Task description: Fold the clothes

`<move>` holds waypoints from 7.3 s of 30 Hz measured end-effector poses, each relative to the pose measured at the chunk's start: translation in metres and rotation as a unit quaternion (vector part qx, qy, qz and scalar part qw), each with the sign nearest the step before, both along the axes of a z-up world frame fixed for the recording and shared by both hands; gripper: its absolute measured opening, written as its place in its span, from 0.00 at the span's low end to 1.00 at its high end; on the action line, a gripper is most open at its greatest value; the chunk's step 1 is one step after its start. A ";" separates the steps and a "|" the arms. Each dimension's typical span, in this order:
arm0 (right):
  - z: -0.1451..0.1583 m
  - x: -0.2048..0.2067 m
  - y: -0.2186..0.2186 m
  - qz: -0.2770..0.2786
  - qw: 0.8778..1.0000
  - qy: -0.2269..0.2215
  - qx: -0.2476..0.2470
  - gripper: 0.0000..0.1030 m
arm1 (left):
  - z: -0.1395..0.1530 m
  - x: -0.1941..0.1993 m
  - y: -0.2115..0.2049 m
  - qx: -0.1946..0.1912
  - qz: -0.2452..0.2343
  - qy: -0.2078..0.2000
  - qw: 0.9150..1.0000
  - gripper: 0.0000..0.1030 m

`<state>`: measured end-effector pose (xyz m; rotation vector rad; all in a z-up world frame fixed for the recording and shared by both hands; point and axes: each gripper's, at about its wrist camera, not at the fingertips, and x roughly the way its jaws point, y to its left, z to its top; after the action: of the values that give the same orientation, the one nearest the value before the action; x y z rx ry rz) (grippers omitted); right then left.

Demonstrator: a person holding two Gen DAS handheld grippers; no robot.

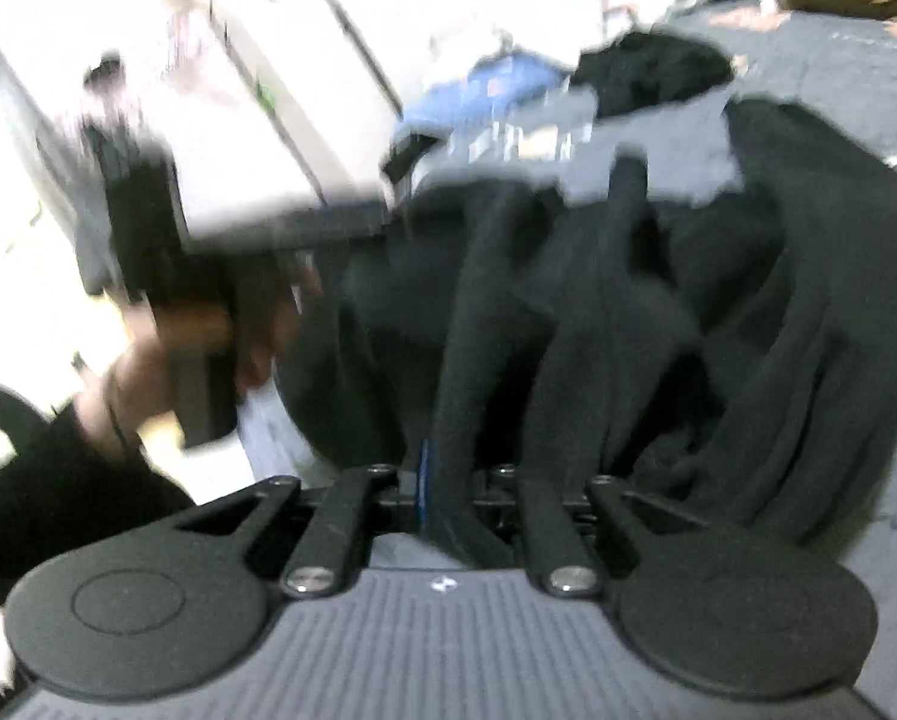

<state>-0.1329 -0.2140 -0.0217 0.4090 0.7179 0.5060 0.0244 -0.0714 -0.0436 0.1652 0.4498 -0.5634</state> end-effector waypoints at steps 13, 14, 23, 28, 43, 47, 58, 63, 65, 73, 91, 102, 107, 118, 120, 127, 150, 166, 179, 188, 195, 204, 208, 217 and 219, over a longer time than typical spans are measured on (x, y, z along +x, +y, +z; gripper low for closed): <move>0.022 -0.006 -0.043 -0.021 0.997 -0.022 0.065 0.43 | -0.004 0.036 0.016 -0.013 0.073 0.060 0.995 1.00; 0.024 -0.008 -0.046 -0.014 0.997 -0.027 0.066 0.45 | -0.005 0.038 0.024 -0.005 0.091 0.064 0.994 1.00; 0.034 -0.008 -0.080 -0.105 0.986 -0.070 0.112 0.67 | -0.010 0.054 0.057 0.029 0.172 0.093 0.980 1.00; 0.031 0.030 -0.073 -0.189 0.980 -0.052 0.037 0.70 | -0.007 0.051 0.056 0.020 0.155 0.088 0.984 1.00; -0.036 0.119 -0.024 -0.149 0.985 0.046 -0.071 0.70 | -0.003 0.041 0.053 -0.027 0.099 0.096 0.990 1.00; -0.048 0.116 -0.006 -0.120 0.990 0.044 -0.064 0.18 | -0.003 0.044 0.057 -0.035 0.116 0.097 0.988 1.00; -0.007 0.013 0.037 -0.018 1.000 -0.010 -0.020 0.09 | 0.015 0.037 0.087 -0.116 0.098 0.104 0.983 0.99; -0.009 -0.045 0.059 0.032 0.999 0.001 -0.027 0.10 | 0.020 0.018 0.093 -0.121 0.068 0.106 0.985 1.00; -0.018 -0.065 0.063 0.046 0.997 0.018 -0.052 0.10 | 0.020 0.009 0.094 -0.112 0.053 0.106 0.987 1.00; -0.024 -0.104 0.043 -0.010 0.996 0.063 -0.067 0.22 | 0.004 -0.012 0.090 -0.055 0.029 0.103 0.993 1.00; 0.031 -0.096 -0.019 -0.217 0.975 -0.054 0.015 0.57 | -0.001 0.016 0.093 -0.063 0.087 0.109 0.988 1.00; -0.028 -0.019 -0.058 -0.302 0.952 -0.007 0.049 0.57 | -0.018 0.044 0.092 -0.049 0.099 0.121 0.986 0.57; -0.046 -0.020 -0.060 -0.302 0.951 0.015 0.065 0.57 | -0.021 0.037 0.091 -0.061 0.059 0.130 0.988 0.17; -0.040 -0.021 -0.069 -0.306 0.947 0.006 0.096 0.57 | -0.006 -0.040 0.131 -0.065 0.012 0.170 0.983 0.09; -0.040 -0.022 -0.070 -0.304 0.948 0.008 0.095 0.57 | -0.007 -0.067 0.139 -0.042 0.000 0.174 0.984 0.09; -0.037 -0.017 -0.064 -0.296 0.952 0.012 0.079 0.57 | -0.025 -0.140 0.153 0.080 -0.032 0.217 0.972 0.12; -0.033 -0.010 -0.052 -0.293 0.954 -0.007 0.064 0.57 | 0.048 -0.014 0.074 0.032 -0.051 0.021 0.998 0.68; -0.043 0.004 -0.044 -0.264 0.963 -0.010 0.044 0.57 | -0.052 0.073 0.055 0.093 -0.053 0.104 0.989 0.12; -0.036 -0.007 -0.052 -0.294 0.953 -0.030 0.064 0.57 | 0.075 0.093 0.210 0.012 0.230 -0.074 0.970 0.10; -0.035 -0.007 -0.061 -0.309 0.948 -0.028 0.066 0.57 | 0.034 0.083 0.270 0.121 0.361 0.018 0.925 0.60; -0.026 -0.008 -0.084 -0.337 0.940 -0.027 0.041 0.59 | 0.054 0.009 0.213 0.018 0.209 0.024 0.977 0.76; -0.011 0.030 -0.076 -0.311 0.948 -0.035 -0.048 0.67 | 0.033 -0.037 0.090 -0.124 0.041 0.058 0.990 0.86; -0.016 0.057 -0.064 -0.288 0.949 -0.024 -0.127 0.67 | 0.003 -0.041 0.060 -0.105 0.002 0.078 0.991 0.86; -0.032 0.082 -0.057 -0.253 0.948 -0.032 -0.191 0.66 | -0.006 -0.052 0.042 -0.144 -0.077 0.081 0.983 0.86; -0.039 0.082 -0.061 -0.263 0.948 -0.024 -0.179 0.38 | -0.007 -0.055 0.040 -0.162 -0.086 0.089 0.979 0.86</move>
<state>-0.0506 -0.2748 -0.0606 0.2289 0.6064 -0.1200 -0.0303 -0.0316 -0.0504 -0.1623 0.5132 -0.8180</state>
